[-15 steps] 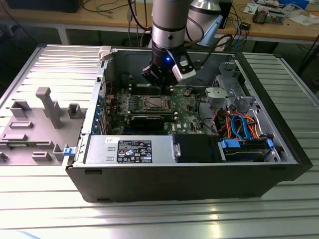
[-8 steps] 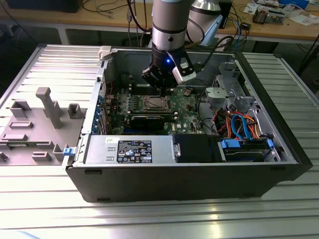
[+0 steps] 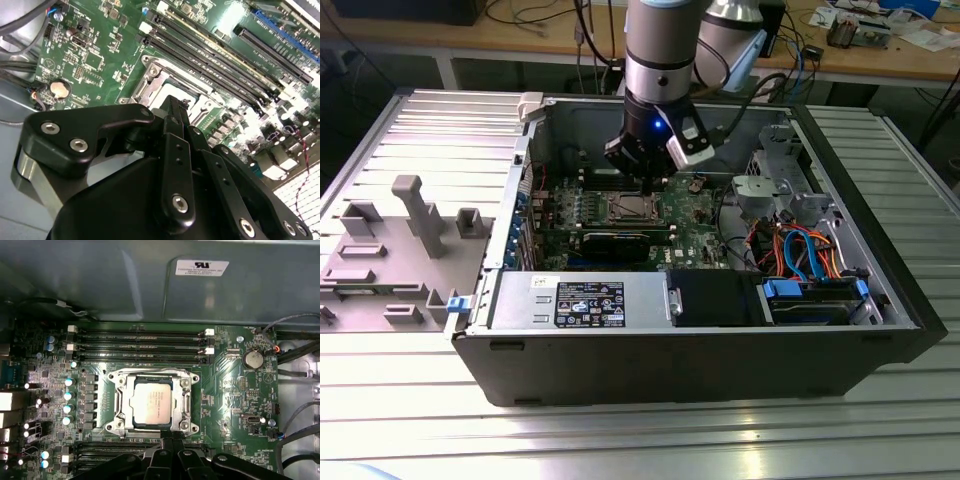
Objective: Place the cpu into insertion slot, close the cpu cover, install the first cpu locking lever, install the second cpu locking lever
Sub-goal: 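Install the second cpu locking lever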
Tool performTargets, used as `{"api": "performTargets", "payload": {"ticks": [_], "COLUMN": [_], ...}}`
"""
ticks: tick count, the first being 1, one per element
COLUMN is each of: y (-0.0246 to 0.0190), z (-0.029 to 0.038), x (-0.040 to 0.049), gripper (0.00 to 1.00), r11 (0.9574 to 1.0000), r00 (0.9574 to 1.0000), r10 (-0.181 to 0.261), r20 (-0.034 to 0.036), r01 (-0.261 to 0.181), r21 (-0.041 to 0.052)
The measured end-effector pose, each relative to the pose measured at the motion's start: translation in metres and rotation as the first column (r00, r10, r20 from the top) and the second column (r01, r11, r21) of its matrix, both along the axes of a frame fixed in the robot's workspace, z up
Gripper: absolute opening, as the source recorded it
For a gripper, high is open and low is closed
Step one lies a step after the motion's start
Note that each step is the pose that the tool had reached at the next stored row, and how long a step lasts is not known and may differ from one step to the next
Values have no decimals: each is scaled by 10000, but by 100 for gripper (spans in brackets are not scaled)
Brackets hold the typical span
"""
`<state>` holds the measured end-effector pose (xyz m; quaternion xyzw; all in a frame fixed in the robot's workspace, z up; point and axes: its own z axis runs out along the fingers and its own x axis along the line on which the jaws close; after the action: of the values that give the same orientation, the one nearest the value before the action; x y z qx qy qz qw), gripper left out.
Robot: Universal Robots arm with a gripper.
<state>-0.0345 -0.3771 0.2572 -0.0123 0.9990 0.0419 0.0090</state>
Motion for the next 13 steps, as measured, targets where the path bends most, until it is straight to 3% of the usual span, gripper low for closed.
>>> {"api": "performTargets", "payload": {"ticks": [5, 11, 13], "y": [-95, -153, -198], "z": [-33, -73, -82], "x": [-4, -74, -86], "gripper": [11, 11, 11], "r11": [10000, 10000, 10000], "r00": [10000, 9999, 9999], "r10": [11, 11, 12], "r20": [-27, -125, -137], "r01": [-11, -11, -12], "r21": [0, 19, 50]}}
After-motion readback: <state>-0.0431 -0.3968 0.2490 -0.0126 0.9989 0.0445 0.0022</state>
